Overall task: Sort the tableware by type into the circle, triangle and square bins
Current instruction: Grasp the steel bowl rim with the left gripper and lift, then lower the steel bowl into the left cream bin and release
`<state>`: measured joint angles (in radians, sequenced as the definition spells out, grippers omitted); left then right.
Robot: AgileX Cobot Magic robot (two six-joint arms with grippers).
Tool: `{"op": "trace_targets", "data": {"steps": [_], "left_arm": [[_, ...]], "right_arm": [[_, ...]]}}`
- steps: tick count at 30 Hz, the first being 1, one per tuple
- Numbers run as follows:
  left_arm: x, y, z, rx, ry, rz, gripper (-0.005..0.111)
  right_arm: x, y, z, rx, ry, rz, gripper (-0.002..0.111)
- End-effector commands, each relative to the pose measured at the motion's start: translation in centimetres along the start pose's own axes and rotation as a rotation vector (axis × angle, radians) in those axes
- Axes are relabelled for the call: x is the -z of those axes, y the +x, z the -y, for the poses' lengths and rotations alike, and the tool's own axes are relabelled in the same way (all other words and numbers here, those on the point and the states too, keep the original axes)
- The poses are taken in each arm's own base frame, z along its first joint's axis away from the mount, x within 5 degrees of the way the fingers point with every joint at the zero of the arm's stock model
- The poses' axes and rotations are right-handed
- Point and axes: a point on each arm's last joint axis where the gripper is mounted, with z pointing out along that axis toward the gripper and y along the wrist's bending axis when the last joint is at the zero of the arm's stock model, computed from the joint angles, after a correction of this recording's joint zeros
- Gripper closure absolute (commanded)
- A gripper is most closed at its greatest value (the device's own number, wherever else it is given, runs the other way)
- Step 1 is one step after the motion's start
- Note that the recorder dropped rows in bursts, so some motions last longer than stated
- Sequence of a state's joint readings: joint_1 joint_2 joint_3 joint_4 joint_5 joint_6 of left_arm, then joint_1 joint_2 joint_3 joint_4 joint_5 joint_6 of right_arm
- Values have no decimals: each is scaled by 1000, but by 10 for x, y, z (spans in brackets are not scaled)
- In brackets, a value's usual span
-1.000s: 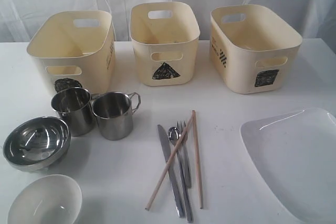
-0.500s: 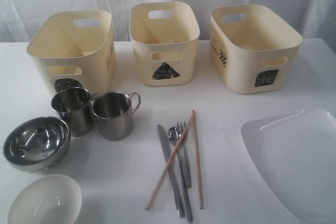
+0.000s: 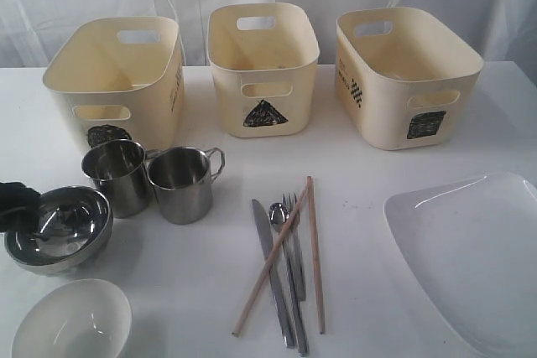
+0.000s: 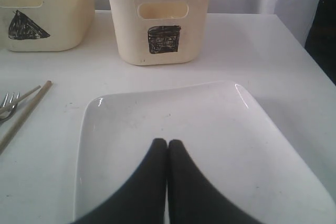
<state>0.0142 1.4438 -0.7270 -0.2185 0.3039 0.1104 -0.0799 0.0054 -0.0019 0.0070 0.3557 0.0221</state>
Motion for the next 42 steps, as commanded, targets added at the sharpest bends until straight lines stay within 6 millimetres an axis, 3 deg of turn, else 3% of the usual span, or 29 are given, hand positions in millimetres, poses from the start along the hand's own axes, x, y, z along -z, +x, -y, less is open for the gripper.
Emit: {"op": "trace_targets", "data": {"steps": [1,5,16,18,21,22,25,29,30,31,32,35,37,40,42], "left_arm": [[-11,-7,-2,-5,-16,44,45],[-17,-6,-4,-9,-20,32,55],[-38,0,-5,35,-6,-49,55],[-39,-1,-5,35,-7,-46,64],[-35,-2,-6,10,-17,-29,106],[-32,-3,-7,-3,-23,-21,106],[-3,-13,-14,3,-37,45,107],[83,-47,-11,-27,-54,291,107],[117,-58,-6,-48,-64,416,107],[137,-66,-3,-48,-72,528,107],[167,-81,-2,-20,-87,753,107],[192,-108,-6,14,-181,1169,107],[183,-123,-8,19,-207,1282,107],[139,-151,0,-42,-140,1287,107],[103,-169,10,-248,-122,1237,107]], "right_arm": [[0,0,0,1,-1,9,108],[0,0,0,1,-1,9,108],[0,0,0,1,-1,9,108],[0,0,0,1,-1,9,108],[0,0,0,1,-1,9,108],[0,0,0,1,-1,9,108],[0,0,0,1,-1,9,108],[0,0,0,1,-1,9,108],[0,0,0,1,-1,9,108],[0,0,0,1,-1,9,108],[0,0,0,1,-1,9,108],[0,0,0,1,-1,9,108],[0,0,0,1,-1,9,108],[0,0,0,1,-1,9,108],[0,0,0,1,-1,9,108]]}}
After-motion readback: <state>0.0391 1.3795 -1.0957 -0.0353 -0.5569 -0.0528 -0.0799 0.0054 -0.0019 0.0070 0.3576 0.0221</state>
